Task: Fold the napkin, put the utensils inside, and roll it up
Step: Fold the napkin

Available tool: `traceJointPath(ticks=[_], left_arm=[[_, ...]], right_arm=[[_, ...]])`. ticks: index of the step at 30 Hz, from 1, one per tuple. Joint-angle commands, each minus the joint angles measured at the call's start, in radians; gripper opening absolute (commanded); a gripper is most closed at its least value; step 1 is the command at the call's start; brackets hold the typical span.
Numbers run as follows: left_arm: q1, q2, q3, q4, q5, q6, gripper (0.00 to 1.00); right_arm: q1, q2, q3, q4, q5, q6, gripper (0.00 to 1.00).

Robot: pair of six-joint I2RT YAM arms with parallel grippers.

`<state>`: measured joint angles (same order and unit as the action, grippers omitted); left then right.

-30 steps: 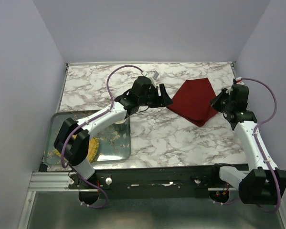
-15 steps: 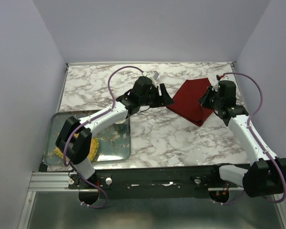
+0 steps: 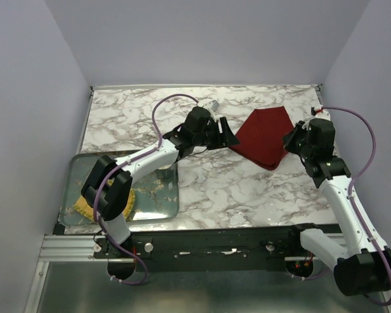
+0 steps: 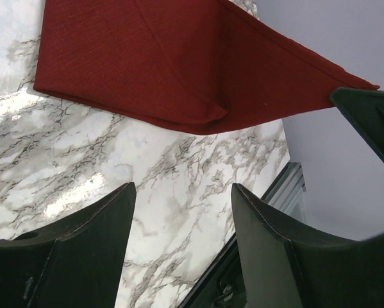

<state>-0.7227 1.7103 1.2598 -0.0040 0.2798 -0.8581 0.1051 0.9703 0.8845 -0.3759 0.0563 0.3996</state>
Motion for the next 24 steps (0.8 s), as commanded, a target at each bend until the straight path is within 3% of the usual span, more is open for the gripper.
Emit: traceJointPath(ticks=[1,10,24], left_arm=[[-0.009,0.0,-0.011,0.033,0.029,-0.013,0.69],[-0.011,-0.012,-0.025,0.038,0.016,-0.016,0.69],[-0.011,-0.008,-0.02,0.036,0.009,-0.015,0.69]], right_arm=[[0.002,0.028,-0.009,0.008,-0.019,-0.022,0.13],[0.005,0.186,0.039,0.077,-0.193,-0.077,0.13],[0.077,0.39,0.143,0.094,-0.207,-0.11,0.15]])
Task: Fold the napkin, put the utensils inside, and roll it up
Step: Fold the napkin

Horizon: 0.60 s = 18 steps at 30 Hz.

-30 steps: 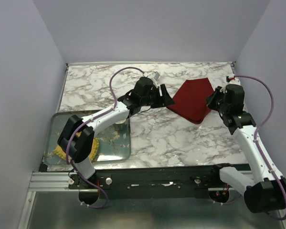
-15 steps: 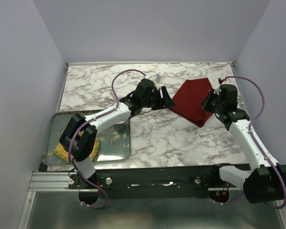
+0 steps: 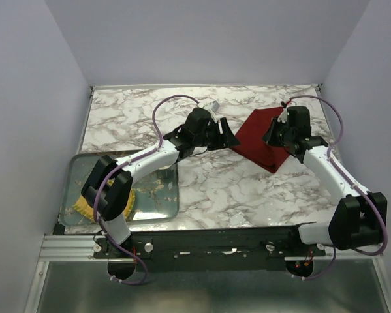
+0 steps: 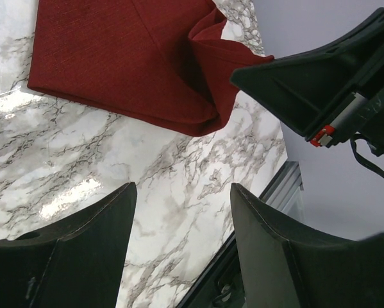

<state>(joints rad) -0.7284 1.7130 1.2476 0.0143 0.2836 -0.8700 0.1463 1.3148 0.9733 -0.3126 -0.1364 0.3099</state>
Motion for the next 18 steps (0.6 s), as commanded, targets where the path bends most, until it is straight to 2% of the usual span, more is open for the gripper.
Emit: traceJointPath(ticks=[1,11,18], left_arm=[[-0.003,-0.01,-0.007,0.015,0.002,-0.001,0.69],[0.004,-0.015,-0.002,-0.007,-0.012,0.012,0.69],[0.014,-0.03,-0.011,-0.013,-0.029,0.016,0.69]], right_arm=[[0.05,0.06,0.065,0.029,-0.014,-0.026,0.15],[0.099,0.254,0.176,0.01,-0.088,-0.086,0.18],[0.11,0.328,0.205,-0.006,-0.088,-0.121,0.18]])
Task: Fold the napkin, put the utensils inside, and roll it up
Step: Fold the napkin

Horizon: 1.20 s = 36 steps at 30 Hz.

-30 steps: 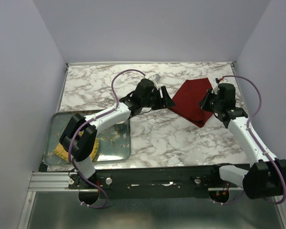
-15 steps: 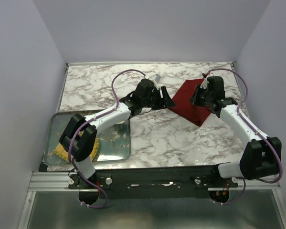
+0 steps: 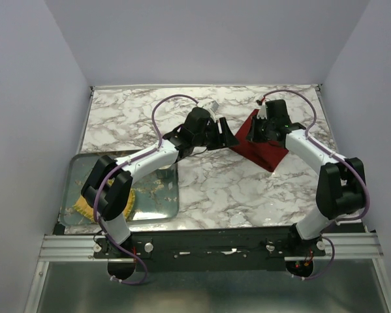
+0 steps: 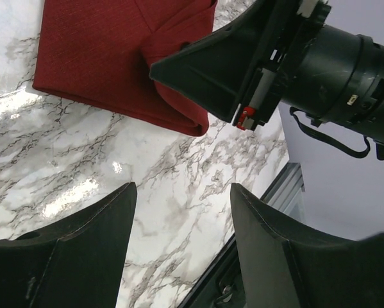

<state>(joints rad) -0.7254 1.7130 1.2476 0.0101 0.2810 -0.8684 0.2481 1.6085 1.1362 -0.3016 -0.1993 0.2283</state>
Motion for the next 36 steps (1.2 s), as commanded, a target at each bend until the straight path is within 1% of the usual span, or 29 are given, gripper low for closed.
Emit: traceJointPath(ticks=[1,7,11,23,26,29,31,32,33,36], left_arm=[[0.011,-0.03,-0.013,-0.009,-0.028,0.014,0.69],[0.011,-0.032,-0.027,-0.001,-0.028,0.006,0.69],[0.014,-0.041,-0.034,-0.001,-0.034,0.006,0.68],[0.02,-0.044,-0.051,0.007,-0.036,0.0,0.68],[0.021,-0.044,-0.056,0.008,-0.04,-0.004,0.68],[0.024,-0.038,-0.051,-0.004,-0.055,-0.001,0.69],[0.026,-0.026,-0.022,-0.03,-0.063,0.006,0.71],[0.026,0.0,-0.004,-0.059,-0.063,0.022,0.75],[0.026,0.017,0.016,-0.076,-0.065,0.031,0.76],[0.027,0.095,0.094,-0.108,-0.049,0.064,0.78]], right_arm=[[0.01,0.04,0.045,-0.019,-0.026,-0.04,0.18],[0.028,0.085,0.066,-0.022,-0.002,-0.035,0.17],[0.033,0.096,0.074,-0.022,0.076,-0.015,0.16],[0.057,0.137,0.097,-0.034,0.188,0.014,0.17],[0.062,0.157,0.109,-0.036,0.172,0.019,0.17],[0.069,0.186,0.132,-0.044,0.115,0.017,0.21],[0.069,0.197,0.161,-0.101,0.097,0.029,0.35],[0.069,0.189,0.169,-0.125,0.098,0.042,0.41],[0.069,0.174,0.174,-0.145,0.107,0.046,0.5],[0.06,0.087,0.128,-0.162,0.139,0.055,0.64]])
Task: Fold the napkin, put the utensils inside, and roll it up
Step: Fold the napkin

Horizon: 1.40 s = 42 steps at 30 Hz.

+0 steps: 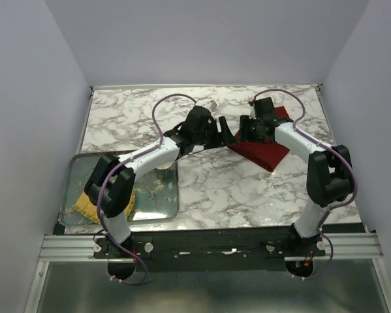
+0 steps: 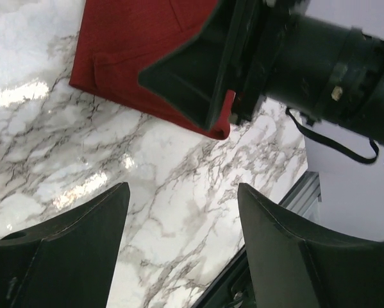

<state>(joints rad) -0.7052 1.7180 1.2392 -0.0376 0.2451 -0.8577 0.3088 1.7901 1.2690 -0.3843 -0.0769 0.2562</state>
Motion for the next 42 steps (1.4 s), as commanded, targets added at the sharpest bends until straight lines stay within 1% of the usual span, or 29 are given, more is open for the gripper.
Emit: traceJointPath(ticks=[1,3,4,5,7,8,10,11,12,14,17,21,24,28,30,32,33,34,35,36,37,42], left_arm=[[0.006,0.113,0.158,-0.076,-0.013,0.065,0.78],[0.006,0.198,0.219,-0.126,0.003,0.109,0.78],[0.004,0.228,0.289,-0.155,0.005,0.123,0.77],[0.006,0.279,0.322,-0.204,0.002,0.135,0.75],[0.006,0.322,0.392,-0.229,0.005,0.163,0.72],[0.007,0.359,0.416,-0.252,0.003,0.17,0.69],[0.007,0.393,0.474,-0.266,0.026,0.183,0.63],[0.006,0.416,0.485,-0.262,0.039,0.181,0.58],[0.006,0.426,0.493,-0.259,0.054,0.178,0.55],[0.004,0.449,0.497,-0.242,0.097,0.168,0.49],[0.003,0.463,0.468,-0.219,0.097,0.16,0.45],[0.003,0.499,0.482,-0.208,0.088,0.163,0.45],[0.001,0.531,0.509,-0.222,0.066,0.177,0.45],[0.003,0.563,0.537,-0.235,0.051,0.2,0.45],[0.003,0.574,0.565,-0.278,0.037,0.223,0.44],[-0.005,0.548,0.585,-0.301,0.0,0.258,0.44],[-0.008,0.537,0.589,-0.306,-0.007,0.263,0.45],[-0.013,0.525,0.6,-0.311,-0.01,0.264,0.46],[-0.014,0.505,0.603,-0.318,-0.007,0.258,0.47],[-0.017,0.496,0.605,-0.318,-0.004,0.25,0.48],[-0.02,0.483,0.605,-0.317,-0.001,0.244,0.48],[-0.062,0.42,0.592,-0.295,0.014,0.212,0.5]], right_arm=[[-0.013,-0.113,-0.016,-0.09,0.02,0.028,0.64],[-0.034,-0.161,-0.066,-0.111,0.025,0.055,0.64],[-0.057,-0.181,-0.088,-0.119,0.016,0.067,0.63],[-0.063,-0.199,-0.139,-0.119,0.0,0.086,0.63],[-0.066,-0.245,-0.175,-0.116,0.008,0.087,0.59],[-0.069,-0.254,-0.187,-0.114,0.014,0.086,0.58],[-0.083,-0.267,-0.217,-0.111,0.02,0.083,0.49],[-0.089,-0.27,-0.227,-0.111,0.016,0.086,0.46],[-0.097,-0.273,-0.244,-0.111,0.003,0.09,0.42],[-0.115,-0.3,-0.267,-0.102,-0.003,0.097,0.41],[-0.117,-0.311,-0.293,-0.081,-0.014,0.092,0.4],[-0.122,-0.293,-0.321,-0.058,-0.001,0.107,0.34],[-0.125,-0.293,-0.353,-0.025,0.003,0.109,0.34],[-0.128,-0.288,-0.361,-0.025,-0.014,0.117,0.32],[-0.14,-0.311,-0.356,-0.025,-0.035,0.135,0.31],[-0.2,-0.356,-0.347,-0.024,-0.038,0.159,0.32],[-0.23,-0.362,-0.338,-0.022,-0.055,0.163,0.36],[-0.296,-0.36,-0.318,-0.021,-0.063,0.163,0.37],[-0.327,-0.351,-0.3,-0.021,-0.069,0.16,0.39],[-0.355,-0.334,-0.283,-0.022,-0.095,0.153,0.42],[-0.4,-0.315,-0.245,-0.022,-0.11,0.146,0.43],[-0.476,-0.178,-0.162,-0.031,-0.15,0.14,0.44]])
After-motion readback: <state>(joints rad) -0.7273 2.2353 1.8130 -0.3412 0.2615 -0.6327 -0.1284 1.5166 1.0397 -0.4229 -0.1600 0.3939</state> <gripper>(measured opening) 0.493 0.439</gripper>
